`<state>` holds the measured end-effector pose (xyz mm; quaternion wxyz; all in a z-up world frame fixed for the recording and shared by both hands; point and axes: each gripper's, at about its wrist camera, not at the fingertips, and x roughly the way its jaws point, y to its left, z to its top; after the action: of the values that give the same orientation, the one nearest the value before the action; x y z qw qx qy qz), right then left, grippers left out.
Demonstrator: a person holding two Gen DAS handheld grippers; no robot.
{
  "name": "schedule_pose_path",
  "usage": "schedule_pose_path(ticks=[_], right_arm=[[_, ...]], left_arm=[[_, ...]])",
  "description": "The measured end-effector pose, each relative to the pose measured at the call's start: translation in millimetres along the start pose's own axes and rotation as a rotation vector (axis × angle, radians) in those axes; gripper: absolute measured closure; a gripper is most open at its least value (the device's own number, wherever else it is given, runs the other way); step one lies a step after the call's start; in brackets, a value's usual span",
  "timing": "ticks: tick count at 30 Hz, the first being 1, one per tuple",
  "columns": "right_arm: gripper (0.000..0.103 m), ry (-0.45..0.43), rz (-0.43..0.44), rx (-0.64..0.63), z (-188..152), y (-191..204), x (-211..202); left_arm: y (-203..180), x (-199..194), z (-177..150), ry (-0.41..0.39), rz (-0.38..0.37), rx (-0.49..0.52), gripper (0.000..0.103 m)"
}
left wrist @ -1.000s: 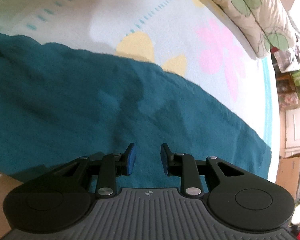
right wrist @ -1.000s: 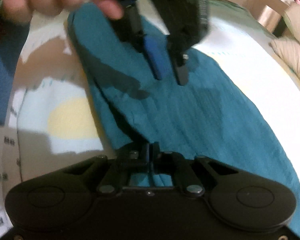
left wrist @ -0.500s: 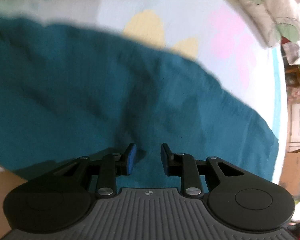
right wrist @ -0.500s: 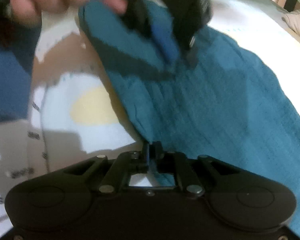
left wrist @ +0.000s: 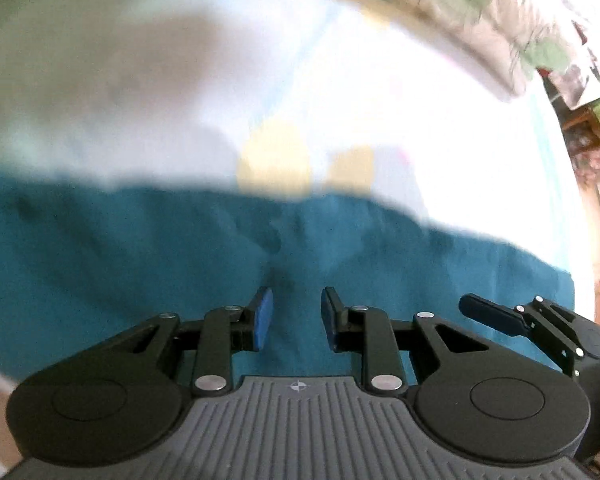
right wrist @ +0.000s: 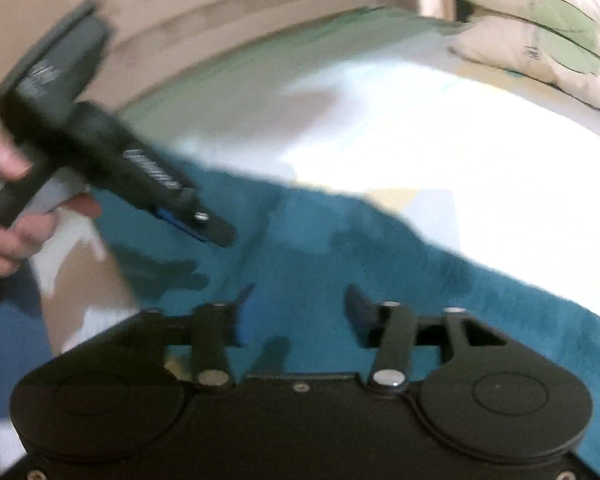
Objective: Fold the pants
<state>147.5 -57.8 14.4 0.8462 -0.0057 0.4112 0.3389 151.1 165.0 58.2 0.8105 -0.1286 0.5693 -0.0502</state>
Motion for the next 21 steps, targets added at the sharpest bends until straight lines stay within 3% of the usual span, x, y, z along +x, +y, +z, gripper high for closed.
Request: schedule_pose_path(ticks=[5, 9, 13, 18, 21], right_arm=[[0.041, -0.031, 0.022, 0.129, 28.3, -27.7, 37.3], [0.041, -0.028, 0.06, 0.14, 48.3, -42.8, 69.4], [0.041, 0.009, 0.113, 0.114, 59.4, -56.0, 100.2], [0.041, 0.158, 0.204, 0.162, 57.6, -70.4, 129.7], [0.046, 0.165, 0.288, 0.197, 48.3, -69.7, 121.7]], left_arm=[[21.5, 13.2, 32.3, -0.066, 0.079, -0.052, 0.077], [36.6, 49.2, 36.5, 0.021, 0.123, -0.06, 0.077], [45.1, 71.6, 28.7, 0.148, 0.114, -0.03, 0.077], [38.9, 73.6, 21.9, 0.152, 0.137, 0.032, 0.077], [28.7, 75.9, 19.1, 0.152, 0.164, 0.084, 0.077]])
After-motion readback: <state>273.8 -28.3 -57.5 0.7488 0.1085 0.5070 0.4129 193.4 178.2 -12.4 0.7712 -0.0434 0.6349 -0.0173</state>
